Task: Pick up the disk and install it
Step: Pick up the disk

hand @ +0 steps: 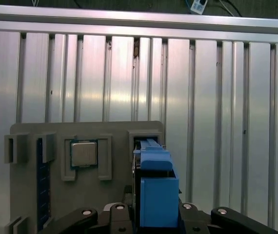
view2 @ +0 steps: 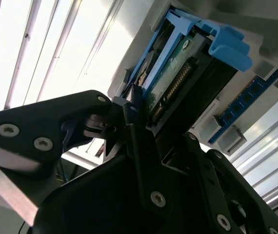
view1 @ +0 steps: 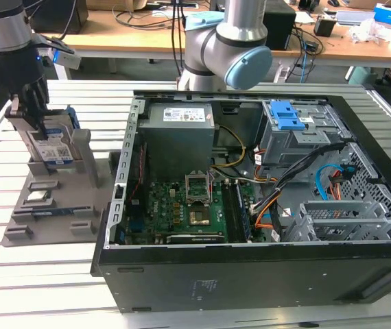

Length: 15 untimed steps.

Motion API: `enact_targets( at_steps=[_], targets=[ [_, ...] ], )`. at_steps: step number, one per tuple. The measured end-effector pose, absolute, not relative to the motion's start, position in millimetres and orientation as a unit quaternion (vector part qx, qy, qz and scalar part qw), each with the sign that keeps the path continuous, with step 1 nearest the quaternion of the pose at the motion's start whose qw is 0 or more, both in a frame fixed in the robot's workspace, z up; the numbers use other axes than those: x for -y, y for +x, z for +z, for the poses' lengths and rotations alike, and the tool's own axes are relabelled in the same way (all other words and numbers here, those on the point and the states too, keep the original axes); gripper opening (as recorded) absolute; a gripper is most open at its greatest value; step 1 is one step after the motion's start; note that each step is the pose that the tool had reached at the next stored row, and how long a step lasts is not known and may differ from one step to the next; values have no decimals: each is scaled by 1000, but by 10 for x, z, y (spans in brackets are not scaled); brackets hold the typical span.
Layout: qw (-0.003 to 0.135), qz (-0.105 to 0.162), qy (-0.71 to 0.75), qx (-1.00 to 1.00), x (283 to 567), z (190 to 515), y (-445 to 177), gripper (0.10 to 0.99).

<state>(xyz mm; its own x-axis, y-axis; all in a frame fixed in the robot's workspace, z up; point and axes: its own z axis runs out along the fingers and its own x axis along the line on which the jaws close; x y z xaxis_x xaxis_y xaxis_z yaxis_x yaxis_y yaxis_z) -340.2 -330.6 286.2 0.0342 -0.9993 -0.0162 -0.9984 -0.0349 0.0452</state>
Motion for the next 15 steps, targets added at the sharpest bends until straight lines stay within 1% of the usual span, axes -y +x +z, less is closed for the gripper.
enact_targets(
  at_steps=[15],
  targets=[
    [12,-21,719,695,3257,3032,-3398,361]
  ],
)
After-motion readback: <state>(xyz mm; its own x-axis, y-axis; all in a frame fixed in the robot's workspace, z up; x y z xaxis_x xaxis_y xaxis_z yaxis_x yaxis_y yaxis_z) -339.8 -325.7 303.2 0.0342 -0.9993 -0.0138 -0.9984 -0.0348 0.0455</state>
